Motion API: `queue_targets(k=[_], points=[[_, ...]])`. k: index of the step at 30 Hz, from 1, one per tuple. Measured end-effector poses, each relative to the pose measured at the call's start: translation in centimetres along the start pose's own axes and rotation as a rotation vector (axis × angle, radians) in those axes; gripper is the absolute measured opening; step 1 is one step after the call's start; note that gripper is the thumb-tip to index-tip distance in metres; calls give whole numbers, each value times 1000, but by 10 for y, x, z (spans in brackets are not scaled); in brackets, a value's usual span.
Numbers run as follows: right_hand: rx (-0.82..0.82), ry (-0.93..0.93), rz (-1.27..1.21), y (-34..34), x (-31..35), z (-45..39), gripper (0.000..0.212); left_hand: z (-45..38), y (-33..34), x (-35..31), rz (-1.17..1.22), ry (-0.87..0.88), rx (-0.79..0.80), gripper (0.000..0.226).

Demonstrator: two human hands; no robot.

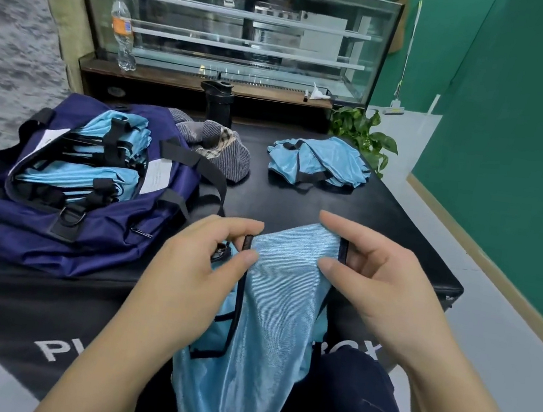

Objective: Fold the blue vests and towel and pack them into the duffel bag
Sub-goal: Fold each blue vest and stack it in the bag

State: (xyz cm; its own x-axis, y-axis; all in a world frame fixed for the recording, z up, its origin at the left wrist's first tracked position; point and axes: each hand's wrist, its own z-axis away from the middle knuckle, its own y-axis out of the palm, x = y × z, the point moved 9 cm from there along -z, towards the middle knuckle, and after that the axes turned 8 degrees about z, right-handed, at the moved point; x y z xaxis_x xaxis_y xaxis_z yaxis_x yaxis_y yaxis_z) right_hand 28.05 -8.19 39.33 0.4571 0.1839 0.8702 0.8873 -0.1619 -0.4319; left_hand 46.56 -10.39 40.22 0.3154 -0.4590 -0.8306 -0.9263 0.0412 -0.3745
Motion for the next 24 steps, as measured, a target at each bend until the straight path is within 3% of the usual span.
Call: queue_targets(k=[4, 10, 15, 18, 21, 24], points=[[-8, -14, 65, 2, 0, 0, 42, -2, 1, -3, -123, 36, 0, 40], [-39, -61, 376, 1, 8, 1, 37, -1, -3, 2, -171, 45, -45, 29], [-120, -70, 442, -4, 8, -1, 12, 1, -4, -1, -80, 5, -60, 26], [-159, -14, 311, -10, -2, -1, 15, 0, -7, 4, 44, -59, -86, 21], [-124, 112, 19, -9, -19, 0, 23, 0, -7, 7, 163, -106, -90, 11], [-173, 190, -153, -11, -28, 2, 21, 2, -8, 8, 283, -158, -66, 37]])
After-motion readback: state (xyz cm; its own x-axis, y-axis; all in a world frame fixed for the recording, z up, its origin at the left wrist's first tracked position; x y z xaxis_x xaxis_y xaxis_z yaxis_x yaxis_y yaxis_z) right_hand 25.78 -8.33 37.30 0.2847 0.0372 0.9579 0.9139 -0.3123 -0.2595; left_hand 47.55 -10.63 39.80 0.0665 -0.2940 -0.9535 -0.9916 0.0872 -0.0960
